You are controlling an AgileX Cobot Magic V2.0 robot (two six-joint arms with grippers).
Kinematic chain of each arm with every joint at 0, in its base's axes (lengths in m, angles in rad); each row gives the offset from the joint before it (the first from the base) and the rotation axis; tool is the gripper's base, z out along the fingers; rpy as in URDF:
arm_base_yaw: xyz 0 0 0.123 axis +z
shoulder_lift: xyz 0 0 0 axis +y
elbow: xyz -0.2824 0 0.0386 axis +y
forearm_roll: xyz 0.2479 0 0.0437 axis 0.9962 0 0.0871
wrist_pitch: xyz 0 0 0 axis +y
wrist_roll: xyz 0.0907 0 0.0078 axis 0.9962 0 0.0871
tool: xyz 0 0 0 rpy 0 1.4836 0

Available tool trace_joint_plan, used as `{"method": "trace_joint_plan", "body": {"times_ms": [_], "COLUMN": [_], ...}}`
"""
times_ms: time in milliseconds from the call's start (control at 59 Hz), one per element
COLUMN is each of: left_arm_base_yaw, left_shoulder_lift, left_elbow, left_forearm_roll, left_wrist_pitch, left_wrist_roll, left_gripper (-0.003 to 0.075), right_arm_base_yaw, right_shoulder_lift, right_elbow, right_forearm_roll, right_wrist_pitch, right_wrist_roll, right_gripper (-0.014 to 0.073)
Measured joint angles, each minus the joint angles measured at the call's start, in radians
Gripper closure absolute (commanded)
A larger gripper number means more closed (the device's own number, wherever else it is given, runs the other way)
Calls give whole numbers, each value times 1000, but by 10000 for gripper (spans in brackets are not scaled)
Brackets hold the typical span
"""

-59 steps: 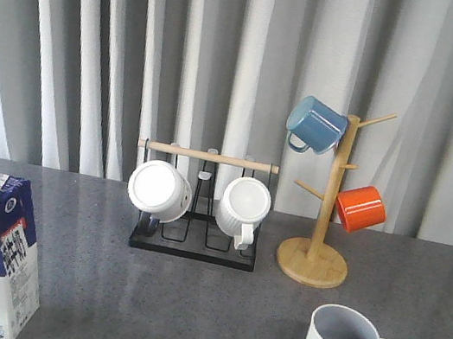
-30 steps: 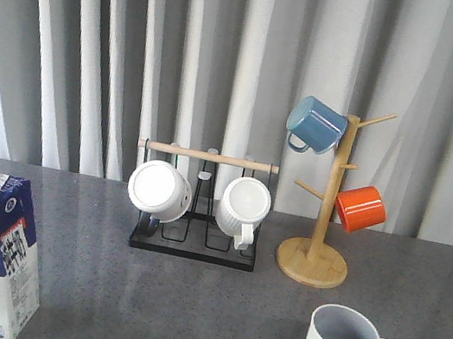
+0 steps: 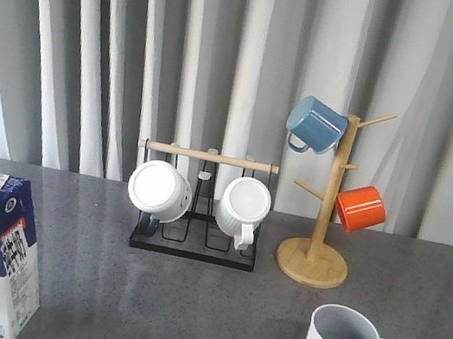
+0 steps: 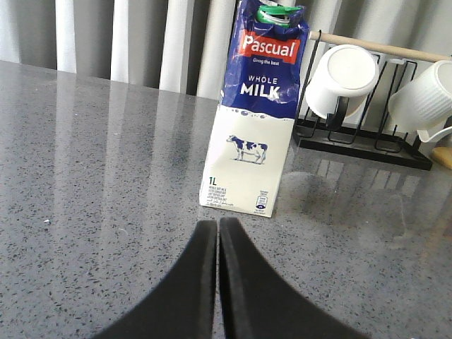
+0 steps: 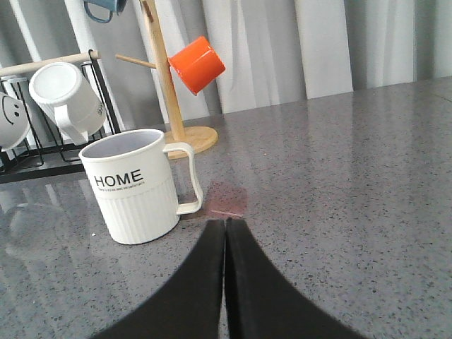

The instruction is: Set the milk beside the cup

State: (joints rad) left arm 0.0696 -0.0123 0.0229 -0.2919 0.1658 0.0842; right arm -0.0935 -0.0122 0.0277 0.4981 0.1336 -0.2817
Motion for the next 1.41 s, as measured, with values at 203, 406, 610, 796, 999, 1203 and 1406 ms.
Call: {"method": "trace_joint_plan", "body": {"times_ms": [203,406,610,796,999,1203,1406], "left_arm_base_yaw": [0,0,0,0,0,0,0], "left_shoulder_lift": [0,0,0,0,0,0,0], "left_elbow": [0,0,0,0,0,0,0], "left_forearm_roll": [0,0,0,10,18,19,-33], "left_wrist_pitch": [0,0,0,0,0,-5,-107], "left_wrist_roll": [0,0,0,5,7,7,-26], "left_gripper": [727,727,727,727,727,727,727], "right_arm_base_yaw": [0,0,0,0,0,0,0], "right_shoulder_lift": [0,0,0,0,0,0,0], "right_elbow": [0,0,0,0,0,0,0], "right_forearm_roll": [0,0,0,0,18,20,62], "right_wrist_pitch": [0,0,0,0,-1,-1,-14], "right_wrist_roll": [0,0,0,0,0,0,0], "right_gripper": [598,598,598,598,598,598,598]}}
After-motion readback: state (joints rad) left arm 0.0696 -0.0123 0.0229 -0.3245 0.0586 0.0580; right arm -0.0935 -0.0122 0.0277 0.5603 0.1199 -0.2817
